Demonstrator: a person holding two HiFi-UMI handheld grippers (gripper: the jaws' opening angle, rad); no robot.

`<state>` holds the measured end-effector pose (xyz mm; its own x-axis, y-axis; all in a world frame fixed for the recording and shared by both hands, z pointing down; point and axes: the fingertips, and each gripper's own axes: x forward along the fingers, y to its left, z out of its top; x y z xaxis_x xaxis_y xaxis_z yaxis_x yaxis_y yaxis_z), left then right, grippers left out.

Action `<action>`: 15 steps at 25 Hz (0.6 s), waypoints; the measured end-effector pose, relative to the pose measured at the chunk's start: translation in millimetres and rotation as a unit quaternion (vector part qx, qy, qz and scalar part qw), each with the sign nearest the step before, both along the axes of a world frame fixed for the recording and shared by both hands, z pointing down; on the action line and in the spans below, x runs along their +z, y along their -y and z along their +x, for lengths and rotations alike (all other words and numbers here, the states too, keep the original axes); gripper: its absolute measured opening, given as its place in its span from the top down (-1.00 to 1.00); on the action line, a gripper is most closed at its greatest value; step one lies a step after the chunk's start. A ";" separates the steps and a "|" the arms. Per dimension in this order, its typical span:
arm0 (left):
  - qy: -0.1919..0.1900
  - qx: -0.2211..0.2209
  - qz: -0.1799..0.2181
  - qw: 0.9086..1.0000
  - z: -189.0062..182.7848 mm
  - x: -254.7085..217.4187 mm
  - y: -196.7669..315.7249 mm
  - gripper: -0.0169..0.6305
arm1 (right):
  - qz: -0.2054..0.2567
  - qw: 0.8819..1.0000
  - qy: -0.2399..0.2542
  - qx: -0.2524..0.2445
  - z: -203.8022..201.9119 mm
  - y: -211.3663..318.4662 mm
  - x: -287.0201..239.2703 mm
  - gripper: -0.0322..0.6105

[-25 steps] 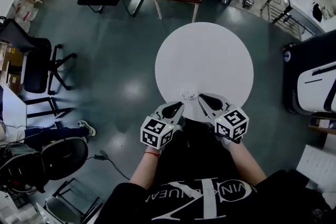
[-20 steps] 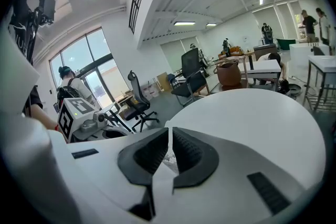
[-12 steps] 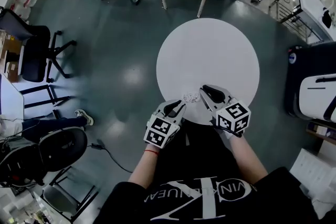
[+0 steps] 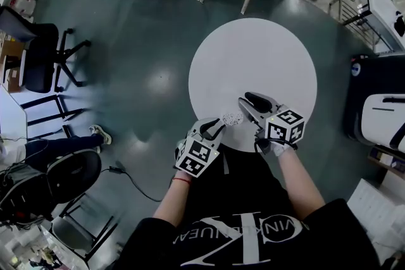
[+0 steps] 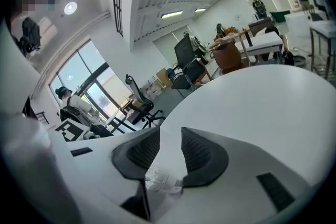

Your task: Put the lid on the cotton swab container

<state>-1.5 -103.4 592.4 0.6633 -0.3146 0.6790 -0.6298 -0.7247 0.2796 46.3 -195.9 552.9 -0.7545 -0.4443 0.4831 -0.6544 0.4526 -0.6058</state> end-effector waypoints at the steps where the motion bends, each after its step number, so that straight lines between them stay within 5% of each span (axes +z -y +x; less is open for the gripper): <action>1: 0.002 0.002 0.001 1.000 1.3 0.6 1.3 0.74 | -0.012 1.000 0.013 0.005 -0.2 1.5 2.6 0.57; 15: 0.033 0.025 0.036 0.998 9.1 6.6 22.6 0.70 | -0.041 0.996 0.064 -0.040 -8.9 12.4 12.6 0.43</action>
<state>7.6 -126.0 598.9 0.6336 -0.3308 0.6994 -0.6073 -0.7728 0.1847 37.5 -208.3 565.4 -0.8439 -0.3426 0.4128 -0.5328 0.4465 -0.7188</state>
